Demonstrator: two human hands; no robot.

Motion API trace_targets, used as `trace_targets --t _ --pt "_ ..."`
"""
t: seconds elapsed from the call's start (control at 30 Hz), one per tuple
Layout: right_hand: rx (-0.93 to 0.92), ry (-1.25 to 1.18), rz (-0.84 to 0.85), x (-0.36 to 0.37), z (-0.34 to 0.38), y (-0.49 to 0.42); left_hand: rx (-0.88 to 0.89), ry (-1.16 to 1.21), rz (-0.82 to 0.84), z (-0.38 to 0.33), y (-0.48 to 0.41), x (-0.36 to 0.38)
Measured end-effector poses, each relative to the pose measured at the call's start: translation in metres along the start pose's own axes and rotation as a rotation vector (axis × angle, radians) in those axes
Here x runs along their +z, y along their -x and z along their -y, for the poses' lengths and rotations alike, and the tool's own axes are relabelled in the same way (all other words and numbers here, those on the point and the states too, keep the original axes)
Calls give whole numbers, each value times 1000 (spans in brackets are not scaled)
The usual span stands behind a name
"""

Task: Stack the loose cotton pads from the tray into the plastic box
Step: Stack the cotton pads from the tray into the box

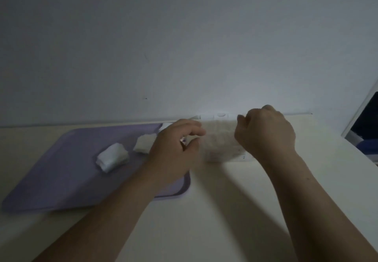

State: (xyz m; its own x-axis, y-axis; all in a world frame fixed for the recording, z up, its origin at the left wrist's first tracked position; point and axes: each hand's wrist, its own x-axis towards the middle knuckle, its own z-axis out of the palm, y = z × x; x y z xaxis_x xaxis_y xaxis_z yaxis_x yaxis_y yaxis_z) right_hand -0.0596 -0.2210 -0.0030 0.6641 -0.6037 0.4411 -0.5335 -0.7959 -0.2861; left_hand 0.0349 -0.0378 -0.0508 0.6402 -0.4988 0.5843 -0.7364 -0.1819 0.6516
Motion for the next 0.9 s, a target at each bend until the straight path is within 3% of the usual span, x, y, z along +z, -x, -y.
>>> trace_targets --t 0.13,0.23,0.37,0.57,0.77,0.9 --pt "-211 -435 -184 20 21 10 -154 -265 -62 38 15 -63" --pt "-450 -586 5 47 56 41 -361 -473 -1 64 34 -103" --pt "-721 -375 215 78 80 68 -406 -540 -19 77 53 -115" --pt "-588 -393 401 86 84 65 -374 -414 36 70 54 -109" --pt "-551 -576 246 90 80 61 -526 -418 15 72 56 -108" --pt "-515 -695 161 92 84 60 -494 -318 60 71 58 -110"
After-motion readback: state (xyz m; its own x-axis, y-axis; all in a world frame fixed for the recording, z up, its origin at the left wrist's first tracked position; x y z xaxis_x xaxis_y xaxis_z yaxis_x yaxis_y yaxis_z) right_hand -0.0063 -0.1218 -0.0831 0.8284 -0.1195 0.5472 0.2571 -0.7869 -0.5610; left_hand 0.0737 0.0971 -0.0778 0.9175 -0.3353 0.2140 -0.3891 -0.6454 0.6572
